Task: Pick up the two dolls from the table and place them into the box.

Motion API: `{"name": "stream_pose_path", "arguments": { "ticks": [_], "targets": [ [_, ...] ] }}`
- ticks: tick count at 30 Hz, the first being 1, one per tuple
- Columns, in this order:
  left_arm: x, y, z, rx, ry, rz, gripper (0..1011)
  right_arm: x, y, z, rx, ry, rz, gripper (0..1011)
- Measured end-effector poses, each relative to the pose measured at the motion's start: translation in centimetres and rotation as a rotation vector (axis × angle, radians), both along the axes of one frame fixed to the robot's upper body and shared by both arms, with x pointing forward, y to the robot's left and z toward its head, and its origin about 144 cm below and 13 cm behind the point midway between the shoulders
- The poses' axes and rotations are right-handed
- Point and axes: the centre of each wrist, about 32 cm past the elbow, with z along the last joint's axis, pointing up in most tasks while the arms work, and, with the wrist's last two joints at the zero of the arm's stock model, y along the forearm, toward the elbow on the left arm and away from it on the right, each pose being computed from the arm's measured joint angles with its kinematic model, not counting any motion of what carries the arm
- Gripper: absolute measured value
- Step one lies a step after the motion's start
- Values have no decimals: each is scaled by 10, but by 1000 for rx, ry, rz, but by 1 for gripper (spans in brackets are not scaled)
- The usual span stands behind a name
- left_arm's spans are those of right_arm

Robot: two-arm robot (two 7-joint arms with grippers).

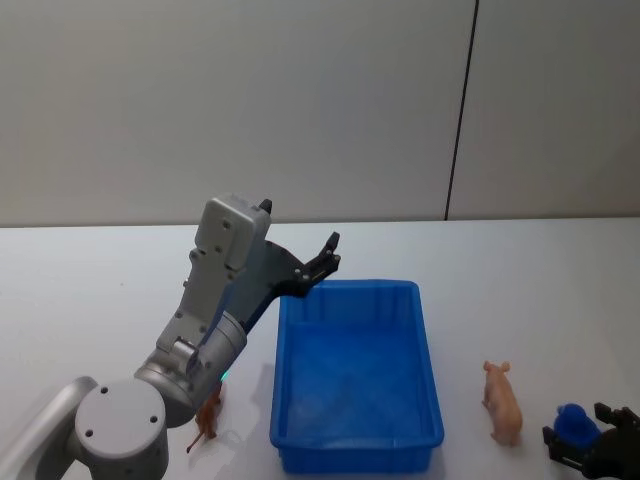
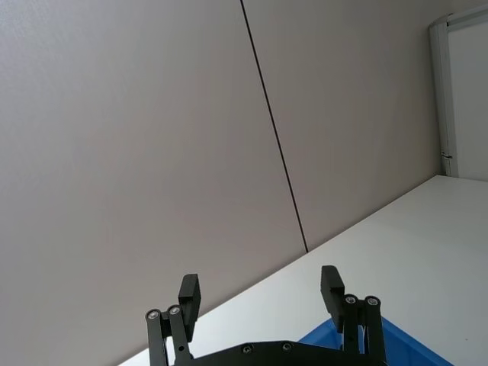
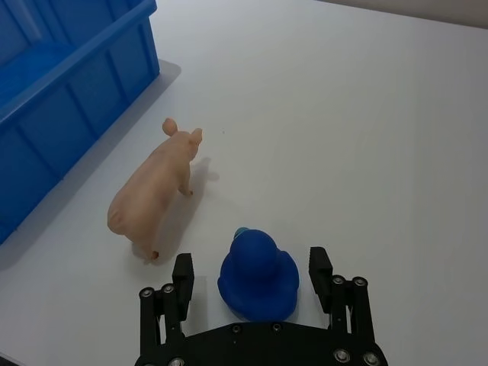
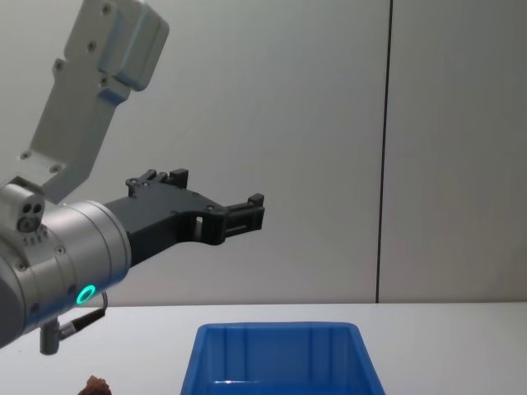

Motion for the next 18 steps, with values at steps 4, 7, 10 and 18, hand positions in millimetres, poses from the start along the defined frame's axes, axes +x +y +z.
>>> {"name": "stream_pose_path", "arguments": {
  "ticks": [4, 7, 10, 18],
  "targets": [
    [0, 0, 0, 0, 0, 0, 1001, 0, 0, -2, -2, 7, -2, 846],
    [0, 0, 0, 0, 0, 0, 1001, 1, -1, -3, -2, 11, -8, 782],
    [0, 0, 0, 0, 0, 0, 1001, 2, -1, -4, -3, 12, -13, 661],
    [0, 0, 0, 0, 0, 0, 1001, 3, -1, -5, 6, 1, -22, 520]
  ]
}}
